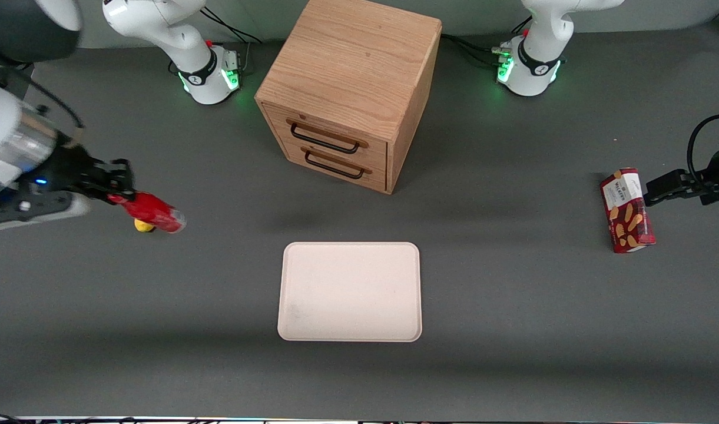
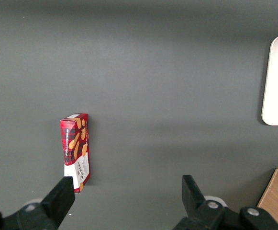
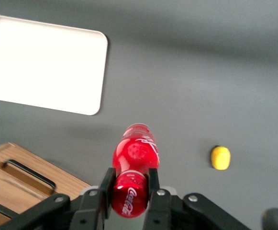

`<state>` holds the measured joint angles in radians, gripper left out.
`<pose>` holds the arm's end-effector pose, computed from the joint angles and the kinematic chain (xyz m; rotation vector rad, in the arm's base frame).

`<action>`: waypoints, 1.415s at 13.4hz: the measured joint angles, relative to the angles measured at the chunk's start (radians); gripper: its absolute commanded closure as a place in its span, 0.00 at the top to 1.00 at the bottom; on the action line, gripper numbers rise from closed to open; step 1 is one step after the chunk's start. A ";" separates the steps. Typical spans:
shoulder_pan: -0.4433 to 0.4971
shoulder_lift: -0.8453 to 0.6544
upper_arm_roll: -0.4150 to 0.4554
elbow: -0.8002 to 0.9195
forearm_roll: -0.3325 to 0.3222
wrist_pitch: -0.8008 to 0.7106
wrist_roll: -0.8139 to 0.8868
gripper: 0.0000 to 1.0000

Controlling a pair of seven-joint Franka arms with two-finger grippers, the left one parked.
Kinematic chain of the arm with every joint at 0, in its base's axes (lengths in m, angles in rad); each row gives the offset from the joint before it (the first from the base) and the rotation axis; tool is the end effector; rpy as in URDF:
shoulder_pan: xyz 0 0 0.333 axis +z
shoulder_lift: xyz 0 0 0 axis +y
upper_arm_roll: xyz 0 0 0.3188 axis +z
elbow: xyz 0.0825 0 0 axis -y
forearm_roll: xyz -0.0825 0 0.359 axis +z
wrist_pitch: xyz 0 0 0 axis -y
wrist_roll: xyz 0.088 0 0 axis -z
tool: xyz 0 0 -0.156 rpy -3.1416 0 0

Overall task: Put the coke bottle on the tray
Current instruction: 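Lift the bottle and carry it toward the white tray, then lower the held bottle onto the white tray's edge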

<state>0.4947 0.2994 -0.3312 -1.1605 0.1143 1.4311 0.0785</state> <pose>0.5830 0.1484 0.5839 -3.1212 -0.1769 0.0253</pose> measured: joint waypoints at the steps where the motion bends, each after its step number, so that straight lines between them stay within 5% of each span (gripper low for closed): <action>1: 0.025 0.039 0.018 0.044 0.001 0.000 0.071 0.00; 6: 0.048 0.183 0.186 0.182 0.002 0.004 0.420 0.00; 19: -0.016 0.428 0.197 0.205 -0.001 0.253 0.409 0.00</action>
<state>0.4785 0.7271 -0.1346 -0.9552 0.1135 1.6840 0.4874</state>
